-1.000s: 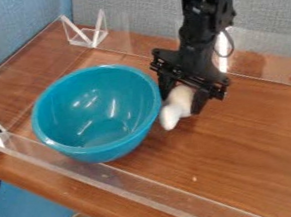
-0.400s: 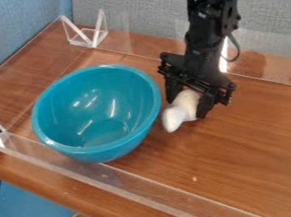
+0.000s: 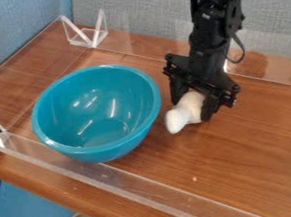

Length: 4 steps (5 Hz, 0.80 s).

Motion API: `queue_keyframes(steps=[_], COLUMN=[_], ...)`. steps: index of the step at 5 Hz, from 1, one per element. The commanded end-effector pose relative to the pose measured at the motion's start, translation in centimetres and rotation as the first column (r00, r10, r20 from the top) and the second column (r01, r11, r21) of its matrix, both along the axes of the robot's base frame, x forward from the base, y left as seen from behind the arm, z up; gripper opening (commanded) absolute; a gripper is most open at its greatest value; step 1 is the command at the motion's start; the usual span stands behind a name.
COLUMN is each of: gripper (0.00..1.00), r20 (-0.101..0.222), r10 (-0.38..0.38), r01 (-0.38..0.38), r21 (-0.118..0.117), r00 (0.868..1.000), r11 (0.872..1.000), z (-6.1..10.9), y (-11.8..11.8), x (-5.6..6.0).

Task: Put the mushroom in the blue bowl

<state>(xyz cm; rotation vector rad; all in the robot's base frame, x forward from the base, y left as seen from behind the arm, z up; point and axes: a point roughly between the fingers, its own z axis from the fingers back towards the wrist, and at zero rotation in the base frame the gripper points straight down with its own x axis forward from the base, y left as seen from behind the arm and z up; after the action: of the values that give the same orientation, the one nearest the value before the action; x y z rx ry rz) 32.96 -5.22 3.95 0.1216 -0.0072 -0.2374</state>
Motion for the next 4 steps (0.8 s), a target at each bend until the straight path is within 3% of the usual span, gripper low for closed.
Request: queue_keyframes(steps=[1, 3, 4], gripper=[0.00, 0.00, 0.00], r20=[0.055, 0.047, 0.065], r10=[0.059, 0.086, 0.080], r01=[-0.058, -0.084, -0.076], r21=[-0.023, -0.038, -0.051], r00=[0.997, 0.995, 0.995], r11=[0.998, 0.996, 0.996], z=[1.6, 0.5, 1.8], y=[-0.1, 0.4, 1.5], x=[0.6, 1.7, 1.7])
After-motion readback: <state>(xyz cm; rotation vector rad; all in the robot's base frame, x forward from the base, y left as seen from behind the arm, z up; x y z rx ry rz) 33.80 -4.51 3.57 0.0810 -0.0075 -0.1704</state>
